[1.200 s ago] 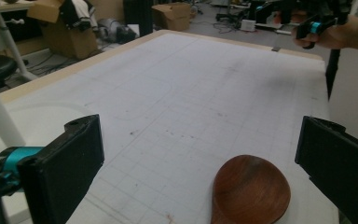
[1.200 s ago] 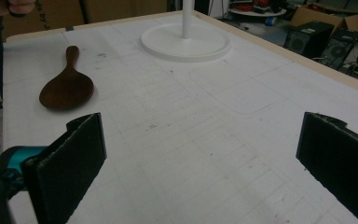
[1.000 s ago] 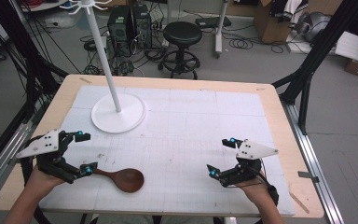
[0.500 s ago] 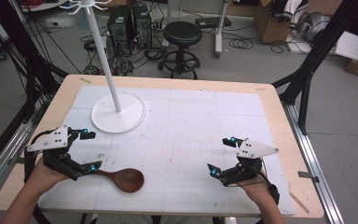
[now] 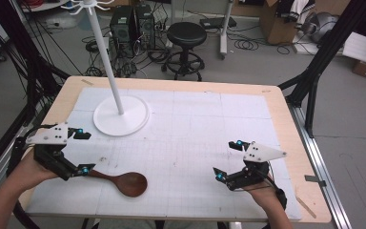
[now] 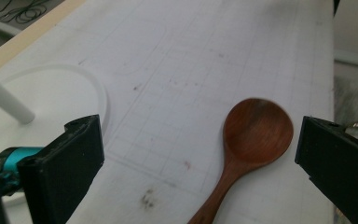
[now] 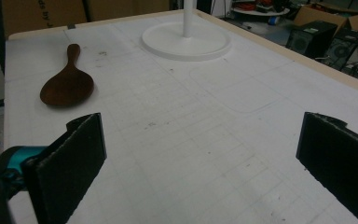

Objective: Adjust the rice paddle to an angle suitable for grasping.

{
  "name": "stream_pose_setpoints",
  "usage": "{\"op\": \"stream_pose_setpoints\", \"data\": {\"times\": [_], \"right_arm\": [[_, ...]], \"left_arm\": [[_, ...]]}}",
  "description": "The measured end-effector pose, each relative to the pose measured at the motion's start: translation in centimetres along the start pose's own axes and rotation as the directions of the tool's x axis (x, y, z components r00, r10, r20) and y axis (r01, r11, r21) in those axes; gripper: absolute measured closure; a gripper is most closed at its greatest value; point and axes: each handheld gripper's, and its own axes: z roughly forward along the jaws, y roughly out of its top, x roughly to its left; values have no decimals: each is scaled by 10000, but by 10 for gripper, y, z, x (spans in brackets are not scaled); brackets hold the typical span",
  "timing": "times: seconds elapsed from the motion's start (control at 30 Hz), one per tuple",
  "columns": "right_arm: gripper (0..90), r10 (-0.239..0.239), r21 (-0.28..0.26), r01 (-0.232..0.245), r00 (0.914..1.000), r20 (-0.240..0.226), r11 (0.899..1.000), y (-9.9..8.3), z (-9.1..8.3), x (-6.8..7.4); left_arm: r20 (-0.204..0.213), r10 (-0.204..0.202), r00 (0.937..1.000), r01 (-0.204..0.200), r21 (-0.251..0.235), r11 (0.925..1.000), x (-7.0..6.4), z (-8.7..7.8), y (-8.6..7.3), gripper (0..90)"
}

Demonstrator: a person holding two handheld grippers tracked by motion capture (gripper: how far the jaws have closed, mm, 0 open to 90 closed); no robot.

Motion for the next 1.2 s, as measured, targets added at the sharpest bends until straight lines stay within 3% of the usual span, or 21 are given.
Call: {"op": "stream_pose_setpoints", "data": {"times": [0.03, 0.17, 0.27, 0.3, 0.4, 0.53, 0.57, 0.73, 0.77, 0.8, 0.9, 0.93, 0.97, 1.0, 1.1, 1.13, 1.17, 1.2], "right_arm": [[4, 12, 14, -12, 10000, -3, 10000, 0, 0, 0], [4, 33, 27, -33, 10000, -14, 10000, 0, 1, 0], [4, 43, 46, -43, 10000, -37, 10000, 0, 1, 1], [4, -34, 14, 34, 10000, -36, 10000, 0, 1, 0], [4, -8, 32, 8, 10000, -35, 10000, 0, 1, 0], [4, -21, 60, 22, 10000, -49, 10000, -1, 1, 0], [4, -24, 64, 24, 10000, -44, 10000, -1, 1, 0], [4, -50, 70, 50, 10000, -63, 10000, -1, 1, 1], [4, -26, 106, 27, 10000, -57, 9999, -1, 1, 1], [4, -13, 135, 14, 10000, -79, 9999, -1, 1, 1], [4, 9, 141, -8, 10000, -88, 9999, -1, 1, 1], [4, 9, 141, -8, 10000, -88, 9999, -1, 1, 1], [4, -32, 121, 34, 9999, -102, 9999, -1, 1, 1], [4, -31, 115, 33, 9999, -145, 9999, -1, 1, 1], [4, -26, 144, 27, 9999, -133, 9999, -1, 1, 1], [4, -26, 144, 27, 9999, -133, 9999, -1, 1, 1], [4, -26, 161, 28, 9999, -133, 9999, -1, 1, 1], [4, -34, 161, 36, 9999, -132, 9999, -1, 2, 1]], "left_arm": [[-180, 185, 9997, -180, 265, 9995, 0, -4, 1, 17], [-203, 421, 9989, -409, 578, 9975, 1, -9, 4, 18], [-109, 640, 9979, -624, 1108, 9919, 0, -7, 5, 17], [-4, 742, 9972, -734, 1432, 9870, -1, -4, 5, 17], [125, 863, 9962, -872, 1634, 9827, -1, -2, 5, 17], [595, 1033, 9929, -1129, 1922, 9748, -3, 3, 8, 17], [724, 1114, 9911, -1244, 2110, 9695, -3, 5, 9, 17], [931, 1333, 9867, -1519, 2345, 9602, -4, 10, 10, 17], [1142, 1530, 9816, -1786, 2668, 9470, -6, 16, 10, 18], [1217, 1596, 9796, -1885, 2848, 9399, -7, 19, 10, 18], [1472, 1668, 9749, -2063, 3184, 9252, -7, 26, 11, 18], [1472, 1668, 9749, -2063, 3184, 9252, -7, 26, 11, 18], [1623, 1665, 9726, -2132, 3370, 9171, -7, 31, 11, 19], [1623, 1665, 9726, -2132, 3370, 9171, -7, 31, 11, 27], [1883, 1669, 9678, -2263, 3612, 9046, -8, 40, 13, 30], [1883, 1669, 9678, -2263, 3612, 9046, -8, 40, 13, 38], [2003, 1732, 9643, -2388, 3755, 8955, -8, 42, 14, 58], [2024, 1945, 9598, -2622, 3988, 8787, -9, 46, 15, 80]]}}
